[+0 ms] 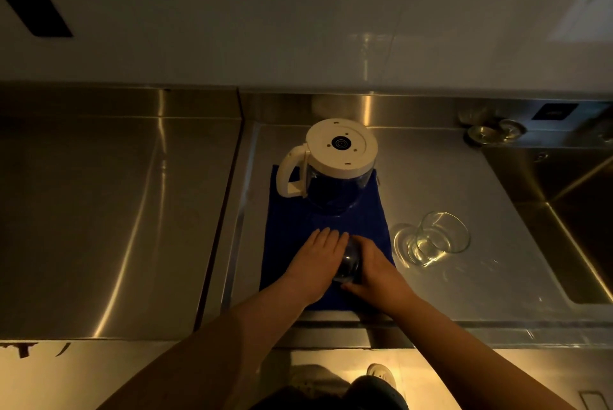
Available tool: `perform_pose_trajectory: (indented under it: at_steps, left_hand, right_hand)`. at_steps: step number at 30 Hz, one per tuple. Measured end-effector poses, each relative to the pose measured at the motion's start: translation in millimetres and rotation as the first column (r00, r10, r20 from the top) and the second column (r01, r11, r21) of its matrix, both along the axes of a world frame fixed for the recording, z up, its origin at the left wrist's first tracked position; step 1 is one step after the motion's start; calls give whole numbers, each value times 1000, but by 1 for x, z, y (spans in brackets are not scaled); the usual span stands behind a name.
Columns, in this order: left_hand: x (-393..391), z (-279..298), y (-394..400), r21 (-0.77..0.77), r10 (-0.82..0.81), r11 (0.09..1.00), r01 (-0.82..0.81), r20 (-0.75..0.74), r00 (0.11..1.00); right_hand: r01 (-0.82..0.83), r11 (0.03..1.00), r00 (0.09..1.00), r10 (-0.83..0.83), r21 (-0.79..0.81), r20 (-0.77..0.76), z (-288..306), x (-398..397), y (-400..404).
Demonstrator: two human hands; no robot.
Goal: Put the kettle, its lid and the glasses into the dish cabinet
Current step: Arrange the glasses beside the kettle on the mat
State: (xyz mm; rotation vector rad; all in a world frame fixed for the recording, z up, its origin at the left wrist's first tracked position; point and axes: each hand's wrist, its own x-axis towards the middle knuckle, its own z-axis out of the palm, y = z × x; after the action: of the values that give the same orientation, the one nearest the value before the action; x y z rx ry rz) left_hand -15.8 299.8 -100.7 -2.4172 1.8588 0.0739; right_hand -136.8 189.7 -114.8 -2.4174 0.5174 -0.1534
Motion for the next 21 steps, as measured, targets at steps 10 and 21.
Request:
perform_pose_trajectory:
  at_steps: [10,21]
  left_hand:
    - [5,3,-2,-82,0,997,-10,-128,992]
    - [7,7,3,-225,69,961,-162,-373,925]
  right_hand:
    - [-64,993,998,65,-98,16,18,-1,-16]
    - [-152,934,986,167,-324,20,47,13,-22]
